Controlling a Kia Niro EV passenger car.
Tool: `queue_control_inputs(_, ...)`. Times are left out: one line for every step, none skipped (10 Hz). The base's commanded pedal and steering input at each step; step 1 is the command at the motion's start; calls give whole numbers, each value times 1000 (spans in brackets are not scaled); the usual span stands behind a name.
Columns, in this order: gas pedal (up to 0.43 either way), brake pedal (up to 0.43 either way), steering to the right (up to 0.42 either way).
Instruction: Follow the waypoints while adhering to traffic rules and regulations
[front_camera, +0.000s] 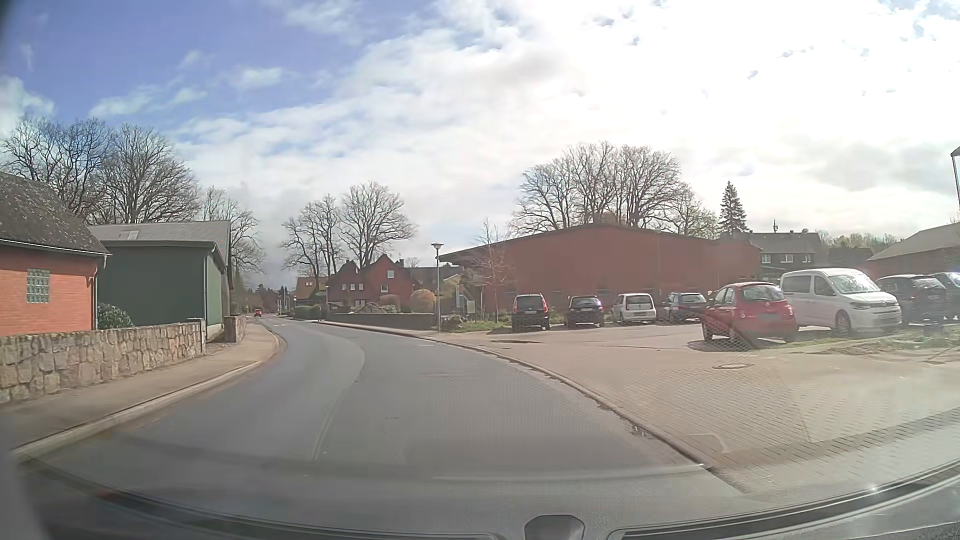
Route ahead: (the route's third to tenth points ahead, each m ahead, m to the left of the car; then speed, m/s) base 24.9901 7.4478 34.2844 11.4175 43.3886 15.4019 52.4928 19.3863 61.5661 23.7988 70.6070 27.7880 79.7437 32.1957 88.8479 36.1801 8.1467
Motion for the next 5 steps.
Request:
queue_control_inputs(157,0,-68)
queue_control_inputs(157,0,-68)
queue_control_inputs(157,0,-67)
queue_control_inputs(157,0,-67)
queue_control_inputs(157,0,-68)
